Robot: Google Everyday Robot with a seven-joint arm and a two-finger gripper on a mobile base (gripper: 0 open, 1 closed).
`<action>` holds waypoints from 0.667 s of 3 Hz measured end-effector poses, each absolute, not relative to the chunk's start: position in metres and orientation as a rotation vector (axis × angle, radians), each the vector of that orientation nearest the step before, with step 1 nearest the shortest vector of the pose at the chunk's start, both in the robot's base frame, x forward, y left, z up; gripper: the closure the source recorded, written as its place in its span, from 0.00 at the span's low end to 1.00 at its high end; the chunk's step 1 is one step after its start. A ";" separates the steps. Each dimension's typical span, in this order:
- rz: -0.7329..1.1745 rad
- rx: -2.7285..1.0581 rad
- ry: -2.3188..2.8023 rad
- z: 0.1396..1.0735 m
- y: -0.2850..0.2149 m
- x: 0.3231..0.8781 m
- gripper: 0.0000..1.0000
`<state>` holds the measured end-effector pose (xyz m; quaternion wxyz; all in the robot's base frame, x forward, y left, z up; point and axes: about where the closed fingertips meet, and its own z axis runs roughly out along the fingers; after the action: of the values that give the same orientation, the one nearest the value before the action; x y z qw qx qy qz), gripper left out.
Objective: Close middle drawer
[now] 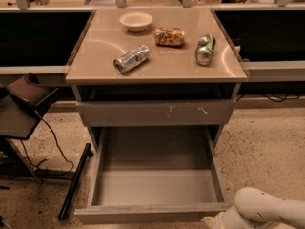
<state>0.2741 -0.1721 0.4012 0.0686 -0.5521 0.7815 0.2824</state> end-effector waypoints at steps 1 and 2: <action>0.822 -1.600 2.409 0.388 -0.177 0.304 0.00; 0.781 -1.486 2.484 0.373 -0.184 0.341 0.00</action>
Offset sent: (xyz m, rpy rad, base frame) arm 0.1165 -0.0244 -0.0437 -0.0850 0.0063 -0.2662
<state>0.3414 -0.1843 0.3733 0.0718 -0.4943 0.8265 0.2597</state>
